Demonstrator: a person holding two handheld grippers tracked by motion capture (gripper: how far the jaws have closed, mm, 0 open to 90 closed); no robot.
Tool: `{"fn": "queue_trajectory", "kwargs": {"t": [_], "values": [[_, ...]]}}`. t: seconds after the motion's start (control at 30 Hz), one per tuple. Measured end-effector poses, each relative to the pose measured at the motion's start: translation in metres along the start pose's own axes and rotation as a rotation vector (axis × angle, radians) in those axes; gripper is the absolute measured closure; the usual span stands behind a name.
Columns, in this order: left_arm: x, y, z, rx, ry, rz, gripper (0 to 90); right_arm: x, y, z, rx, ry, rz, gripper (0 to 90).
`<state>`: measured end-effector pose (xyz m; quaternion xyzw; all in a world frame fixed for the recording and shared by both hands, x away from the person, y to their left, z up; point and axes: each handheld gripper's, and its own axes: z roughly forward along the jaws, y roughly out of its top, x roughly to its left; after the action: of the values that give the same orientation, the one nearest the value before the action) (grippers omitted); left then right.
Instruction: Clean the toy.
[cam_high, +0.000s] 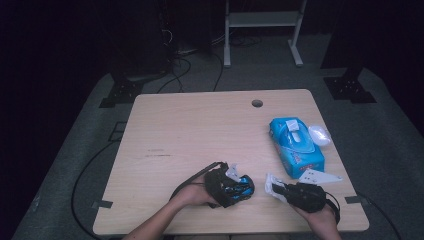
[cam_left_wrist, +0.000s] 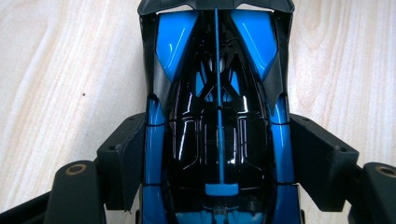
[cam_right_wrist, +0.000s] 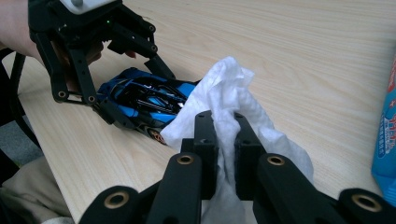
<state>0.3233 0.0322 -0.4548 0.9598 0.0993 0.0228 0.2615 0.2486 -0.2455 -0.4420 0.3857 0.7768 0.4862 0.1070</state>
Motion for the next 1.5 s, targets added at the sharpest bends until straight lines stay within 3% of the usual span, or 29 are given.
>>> {"fn": "queue_trajectory", "kwargs": {"t": [0.1, 0.23, 0.43, 0.77, 1.0, 1.3, 1.5], "values": [[0.003, 0.002, -0.005, -0.02, -0.003, -0.007, 27.9, -0.001, 0.0, -0.001, -0.002, -0.002, -0.002, 82.9], [0.006, 0.005, -0.005, 0.009, 0.013, 0.016, 27.9, -0.002, -0.001, -0.002, -0.003, -0.004, 0.005, 82.9], [0.012, 0.005, -0.006, -0.011, 0.018, 0.007, 27.9, -0.004, -0.002, -0.002, -0.006, -0.005, 0.011, 83.0], [0.041, 0.015, -0.017, -0.031, 0.053, -0.014, 28.3, -0.008, -0.003, -0.002, -0.01, -0.007, 0.023, 82.9], [0.06, 0.018, -0.011, 0.006, 0.081, -0.021, 29.0, -0.012, -0.005, -0.002, -0.01, -0.011, 0.038, 83.0], [0.069, 0.018, -0.005, 0.005, 0.052, -0.038, 29.0, -0.016, -0.008, -0.001, 0.008, -0.022, 0.039, 82.8], [0.07, 0.014, -0.007, -0.005, 0.045, -0.046, 28.8, -0.02, -0.01, 0.003, 0.049, -0.06, 0.025, 79.4]]}}
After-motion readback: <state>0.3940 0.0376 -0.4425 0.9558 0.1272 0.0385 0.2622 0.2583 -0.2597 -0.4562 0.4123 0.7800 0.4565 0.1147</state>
